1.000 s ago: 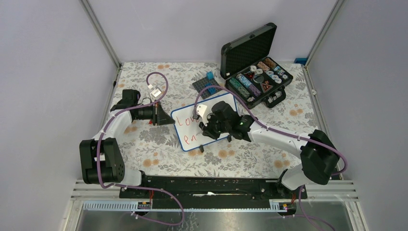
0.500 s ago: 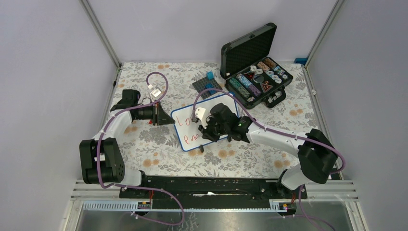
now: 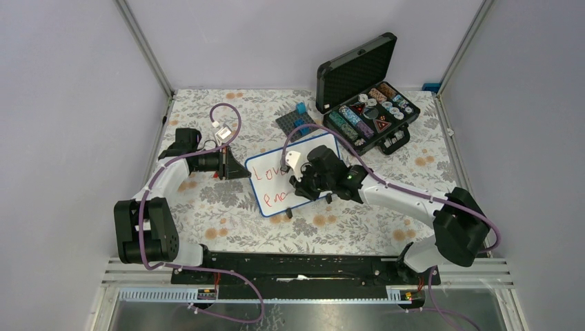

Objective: Write a sentence on the whiteboard

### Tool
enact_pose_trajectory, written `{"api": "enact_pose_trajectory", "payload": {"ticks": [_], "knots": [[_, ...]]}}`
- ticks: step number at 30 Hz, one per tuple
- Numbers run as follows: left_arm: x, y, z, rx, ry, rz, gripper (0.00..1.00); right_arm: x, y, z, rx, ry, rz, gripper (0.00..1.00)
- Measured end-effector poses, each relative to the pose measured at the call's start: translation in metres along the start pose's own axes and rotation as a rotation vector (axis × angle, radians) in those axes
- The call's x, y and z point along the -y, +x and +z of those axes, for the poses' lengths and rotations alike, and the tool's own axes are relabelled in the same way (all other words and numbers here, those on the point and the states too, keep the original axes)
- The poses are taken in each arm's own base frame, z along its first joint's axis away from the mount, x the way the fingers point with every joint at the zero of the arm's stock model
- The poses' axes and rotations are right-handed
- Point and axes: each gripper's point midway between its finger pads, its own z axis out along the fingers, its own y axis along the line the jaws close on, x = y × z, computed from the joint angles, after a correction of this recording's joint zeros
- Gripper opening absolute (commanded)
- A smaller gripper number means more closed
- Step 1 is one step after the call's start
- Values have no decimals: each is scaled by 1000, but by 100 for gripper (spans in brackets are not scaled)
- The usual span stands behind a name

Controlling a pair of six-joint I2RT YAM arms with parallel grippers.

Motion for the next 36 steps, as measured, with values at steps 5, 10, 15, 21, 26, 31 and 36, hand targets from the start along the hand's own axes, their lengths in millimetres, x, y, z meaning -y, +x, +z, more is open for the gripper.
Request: {"api": "enact_pose_trajectory", "payload": {"ticks": [5, 10, 15, 21, 26, 31, 36], "knots": [[0, 0, 0, 0, 0, 0, 0, 8, -7, -5, 17, 18, 8, 0], [0, 0, 0, 0, 0, 0, 0, 14, -18, -8, 39, 32, 7, 0], [0, 0, 0, 0, 0, 0, 0, 22, -29, -12, 64, 54, 8, 0], [0, 0, 0, 0, 0, 0, 0, 23, -32, -13, 70, 58, 8, 0], [0, 0, 0, 0, 0, 0, 0, 22, -31, -12, 71, 47, 9, 0], [0, 0, 0, 0, 0, 0, 0, 17, -19, -9, 50, 26, 17, 0], [0, 0, 0, 0, 0, 1, 0, 12, -9, -7, 31, 7, 21, 0]]}}
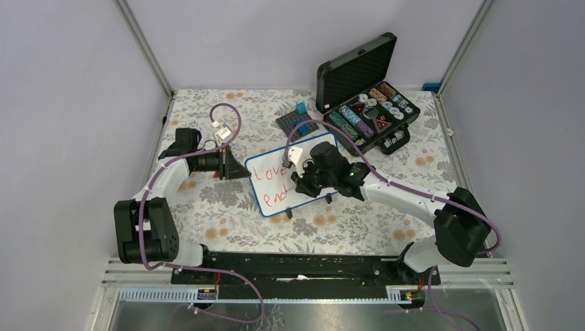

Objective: Write a sentence on the whiteboard

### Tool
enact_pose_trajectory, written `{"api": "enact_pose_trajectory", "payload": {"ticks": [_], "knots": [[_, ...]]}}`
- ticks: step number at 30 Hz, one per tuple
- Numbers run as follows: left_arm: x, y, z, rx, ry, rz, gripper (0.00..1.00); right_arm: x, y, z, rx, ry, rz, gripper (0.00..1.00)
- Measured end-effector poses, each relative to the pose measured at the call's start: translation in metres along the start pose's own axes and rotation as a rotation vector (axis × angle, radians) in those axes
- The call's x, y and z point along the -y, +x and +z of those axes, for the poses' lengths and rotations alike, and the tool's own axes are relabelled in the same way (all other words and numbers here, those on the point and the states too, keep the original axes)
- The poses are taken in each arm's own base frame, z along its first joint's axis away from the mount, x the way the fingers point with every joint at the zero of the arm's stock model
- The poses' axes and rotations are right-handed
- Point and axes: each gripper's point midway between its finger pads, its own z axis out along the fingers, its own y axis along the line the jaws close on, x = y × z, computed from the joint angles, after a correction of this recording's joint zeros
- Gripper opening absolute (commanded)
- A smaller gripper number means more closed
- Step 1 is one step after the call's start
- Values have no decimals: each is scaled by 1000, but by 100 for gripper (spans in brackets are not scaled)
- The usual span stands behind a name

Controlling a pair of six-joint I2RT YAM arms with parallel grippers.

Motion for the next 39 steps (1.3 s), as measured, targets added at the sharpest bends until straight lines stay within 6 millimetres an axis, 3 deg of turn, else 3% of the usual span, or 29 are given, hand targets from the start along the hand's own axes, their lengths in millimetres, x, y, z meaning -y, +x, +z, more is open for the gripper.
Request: {"api": "enact_pose_trajectory", "payload": {"ticks": [7, 17, 23, 27, 32, 39], "knots": [[0, 0, 0, 0, 0, 0, 0, -9, 17, 3, -36, -23, 4, 0], [0, 0, 0, 0, 1, 0, 0, -10, 21, 3, -45, -28, 0, 0], [0, 0, 0, -1, 1, 0, 0, -15, 33, -2, -94, -55, -5, 0], [0, 0, 0, -1, 1, 0, 0, -21, 30, -11, -95, -80, -9, 0], [0, 0, 0, -1, 1, 0, 0, -24, 13, -23, -49, -89, -25, 0], [0, 0, 0, -1, 1, 0, 0, -8, 13, -29, -38, -62, 9, 0]]}}
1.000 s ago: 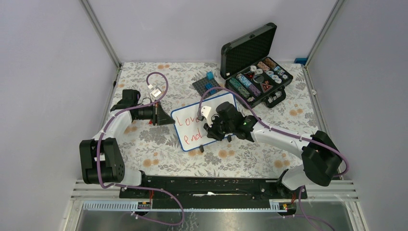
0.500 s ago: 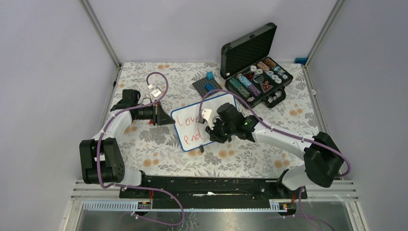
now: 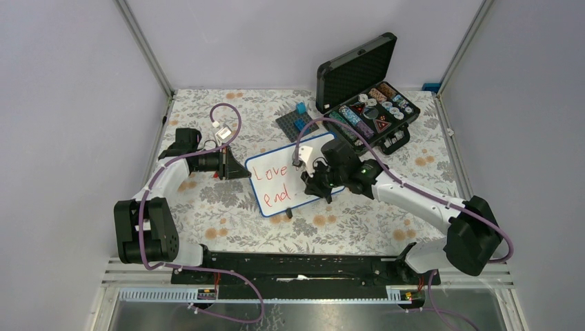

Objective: Write a sentence on the whiteboard

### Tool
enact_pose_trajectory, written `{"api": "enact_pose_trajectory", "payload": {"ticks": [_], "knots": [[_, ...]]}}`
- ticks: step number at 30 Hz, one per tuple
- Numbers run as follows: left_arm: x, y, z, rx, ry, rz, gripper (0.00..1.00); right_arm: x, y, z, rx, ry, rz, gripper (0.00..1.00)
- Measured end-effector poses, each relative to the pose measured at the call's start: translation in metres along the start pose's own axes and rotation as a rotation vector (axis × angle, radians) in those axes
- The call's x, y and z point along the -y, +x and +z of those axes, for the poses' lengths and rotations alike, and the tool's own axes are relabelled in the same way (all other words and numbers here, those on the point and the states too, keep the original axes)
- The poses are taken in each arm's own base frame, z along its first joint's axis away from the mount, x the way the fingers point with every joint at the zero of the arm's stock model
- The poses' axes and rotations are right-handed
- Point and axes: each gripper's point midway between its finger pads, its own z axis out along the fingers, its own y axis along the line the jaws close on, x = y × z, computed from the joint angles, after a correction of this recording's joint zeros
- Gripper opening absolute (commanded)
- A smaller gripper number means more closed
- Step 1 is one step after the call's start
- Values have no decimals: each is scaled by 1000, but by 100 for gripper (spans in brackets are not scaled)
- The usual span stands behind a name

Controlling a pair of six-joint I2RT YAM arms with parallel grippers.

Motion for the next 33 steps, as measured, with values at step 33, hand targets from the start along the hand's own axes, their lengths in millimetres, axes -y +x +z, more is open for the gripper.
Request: {"api": "enact_pose_trajectory", "payload": {"ticks": [33], "knots": [[1, 0, 1, -4, 1, 3, 0, 21, -14, 6, 92, 72, 63, 0]]}}
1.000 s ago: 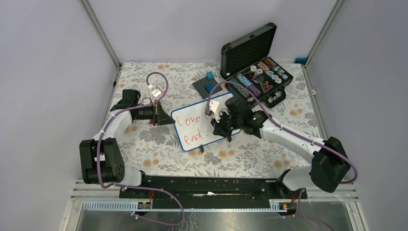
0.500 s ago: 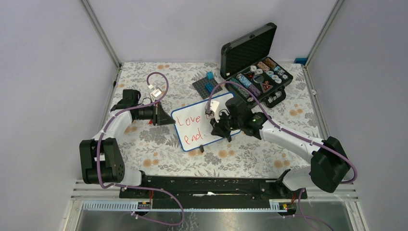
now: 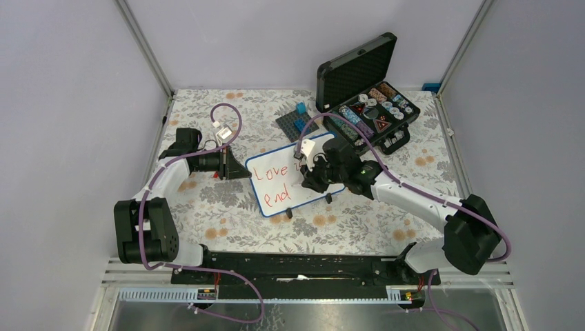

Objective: Write a sentence on the whiteboard

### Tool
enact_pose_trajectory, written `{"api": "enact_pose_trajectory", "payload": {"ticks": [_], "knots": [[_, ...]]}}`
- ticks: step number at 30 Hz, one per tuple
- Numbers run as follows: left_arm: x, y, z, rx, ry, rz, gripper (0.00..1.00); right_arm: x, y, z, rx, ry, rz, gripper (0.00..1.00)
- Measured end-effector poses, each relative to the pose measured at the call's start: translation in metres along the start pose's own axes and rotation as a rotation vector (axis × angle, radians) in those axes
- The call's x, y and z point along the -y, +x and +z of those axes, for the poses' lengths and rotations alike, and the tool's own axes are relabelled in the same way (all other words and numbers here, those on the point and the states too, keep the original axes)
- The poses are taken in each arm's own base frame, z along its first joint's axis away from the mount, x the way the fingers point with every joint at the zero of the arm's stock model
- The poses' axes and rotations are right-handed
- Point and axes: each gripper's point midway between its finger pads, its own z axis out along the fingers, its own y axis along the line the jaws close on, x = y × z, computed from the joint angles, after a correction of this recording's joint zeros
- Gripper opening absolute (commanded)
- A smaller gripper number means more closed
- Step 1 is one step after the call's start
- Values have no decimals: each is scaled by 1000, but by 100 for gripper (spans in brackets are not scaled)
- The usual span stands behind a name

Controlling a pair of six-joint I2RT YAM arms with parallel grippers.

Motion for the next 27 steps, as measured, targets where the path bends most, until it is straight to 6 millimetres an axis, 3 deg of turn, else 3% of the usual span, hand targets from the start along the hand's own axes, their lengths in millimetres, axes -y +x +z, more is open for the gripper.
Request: {"api": "enact_pose_trajectory", "payload": {"ticks": [11, 27], "knots": [[0, 0, 0, 0, 0, 1, 0, 7, 0, 6, -3, 27, 7, 0], [0, 0, 0, 0, -2, 4, 0, 1, 6, 12, -21, -14, 6, 0]]}}
